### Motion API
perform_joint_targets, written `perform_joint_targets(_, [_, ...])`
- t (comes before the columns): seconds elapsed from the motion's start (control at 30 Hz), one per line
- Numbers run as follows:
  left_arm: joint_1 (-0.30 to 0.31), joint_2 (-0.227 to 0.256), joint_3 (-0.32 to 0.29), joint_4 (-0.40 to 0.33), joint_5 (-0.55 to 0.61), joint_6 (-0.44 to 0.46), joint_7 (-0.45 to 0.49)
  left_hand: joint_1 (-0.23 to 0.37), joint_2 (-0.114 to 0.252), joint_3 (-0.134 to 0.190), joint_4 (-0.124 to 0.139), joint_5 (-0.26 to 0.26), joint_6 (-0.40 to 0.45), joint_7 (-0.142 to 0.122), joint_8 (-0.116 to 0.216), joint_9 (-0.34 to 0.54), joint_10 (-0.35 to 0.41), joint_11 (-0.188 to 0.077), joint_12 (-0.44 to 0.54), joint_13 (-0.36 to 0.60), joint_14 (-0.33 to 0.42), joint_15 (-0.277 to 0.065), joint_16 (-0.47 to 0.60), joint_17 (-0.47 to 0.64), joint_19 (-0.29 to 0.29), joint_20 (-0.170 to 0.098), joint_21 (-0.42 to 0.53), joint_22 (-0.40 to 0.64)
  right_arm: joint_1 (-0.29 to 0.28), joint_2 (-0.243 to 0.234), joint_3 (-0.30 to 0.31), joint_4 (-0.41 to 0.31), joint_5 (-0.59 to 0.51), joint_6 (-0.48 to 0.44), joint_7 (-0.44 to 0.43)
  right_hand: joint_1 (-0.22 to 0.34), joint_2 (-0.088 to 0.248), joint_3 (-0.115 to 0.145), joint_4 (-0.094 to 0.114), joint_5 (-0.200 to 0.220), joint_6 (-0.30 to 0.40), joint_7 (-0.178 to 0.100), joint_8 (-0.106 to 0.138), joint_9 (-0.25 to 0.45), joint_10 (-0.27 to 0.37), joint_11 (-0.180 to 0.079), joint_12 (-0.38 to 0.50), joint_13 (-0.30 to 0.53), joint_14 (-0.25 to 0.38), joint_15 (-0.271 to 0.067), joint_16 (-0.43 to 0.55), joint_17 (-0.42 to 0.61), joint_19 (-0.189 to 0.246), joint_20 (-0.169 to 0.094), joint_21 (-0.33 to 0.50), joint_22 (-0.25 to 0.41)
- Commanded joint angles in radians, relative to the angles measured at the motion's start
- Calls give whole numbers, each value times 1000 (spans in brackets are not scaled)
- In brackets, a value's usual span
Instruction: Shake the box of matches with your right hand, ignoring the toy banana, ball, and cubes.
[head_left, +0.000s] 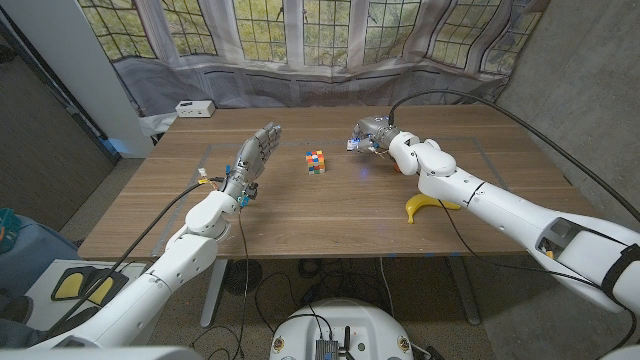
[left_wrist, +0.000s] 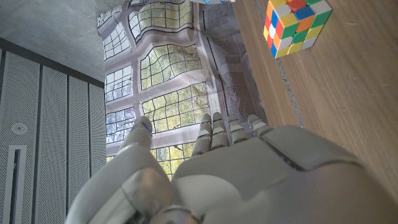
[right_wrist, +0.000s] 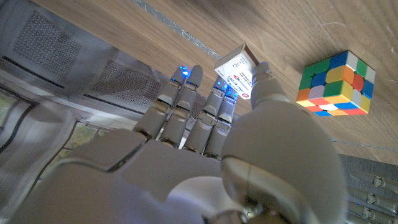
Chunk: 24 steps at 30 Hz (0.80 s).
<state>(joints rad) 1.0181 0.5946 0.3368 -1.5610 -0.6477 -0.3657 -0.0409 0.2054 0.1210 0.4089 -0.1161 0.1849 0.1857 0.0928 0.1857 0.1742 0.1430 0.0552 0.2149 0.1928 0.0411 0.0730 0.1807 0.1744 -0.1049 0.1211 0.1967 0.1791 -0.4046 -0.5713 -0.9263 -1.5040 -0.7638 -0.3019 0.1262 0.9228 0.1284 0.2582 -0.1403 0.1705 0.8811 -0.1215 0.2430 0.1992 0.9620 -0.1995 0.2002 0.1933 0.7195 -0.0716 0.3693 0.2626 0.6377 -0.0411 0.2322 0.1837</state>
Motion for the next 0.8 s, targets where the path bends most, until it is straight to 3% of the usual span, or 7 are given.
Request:
perform_joint_targets(0.03, [3,0,-1,-3,1,2,4,2,-7,10,1,-2,6,-3,0,4,3,-9,-3,4,-2,3,5,3,2,11,4,3,41,21,-42,59,6,-11,36,13,27,4,7,9,94,-72,3,5,-1,-1,3,5,-3,-54,-7,4,-4,4,-1,2])
perform_joint_targets(0.43, [10,12,-8,-21,6,11,16,1,-8,12,1,-2,6,-2,0,4,4,-7,-3,4,-2,3,5,3,2,11,4,3,79,54,-77,143,27,-6,46,12,27,2,6,9,89,-72,0,5,-10,-7,0,5,-12,-47,-11,5,-7,5,-2,2])
perform_joint_targets(0.47, [11,12,-9,-22,6,12,18,1,-8,12,1,-2,6,-2,0,4,4,-7,-3,4,-2,3,5,3,2,11,4,3,81,56,-78,150,32,-2,43,12,26,2,6,9,88,-72,-1,5,-14,9,-1,5,-13,-47,-11,6,-7,6,-2,2])
perform_joint_targets(0.8, [7,16,-9,-25,9,23,23,1,-8,14,1,-2,7,-3,1,4,3,-9,-3,4,-2,3,5,3,3,11,5,3,107,74,-108,213,37,5,33,10,24,0,6,8,86,-73,-3,5,-13,-5,0,5,-15,-47,-12,7,-10,8,-3,2])
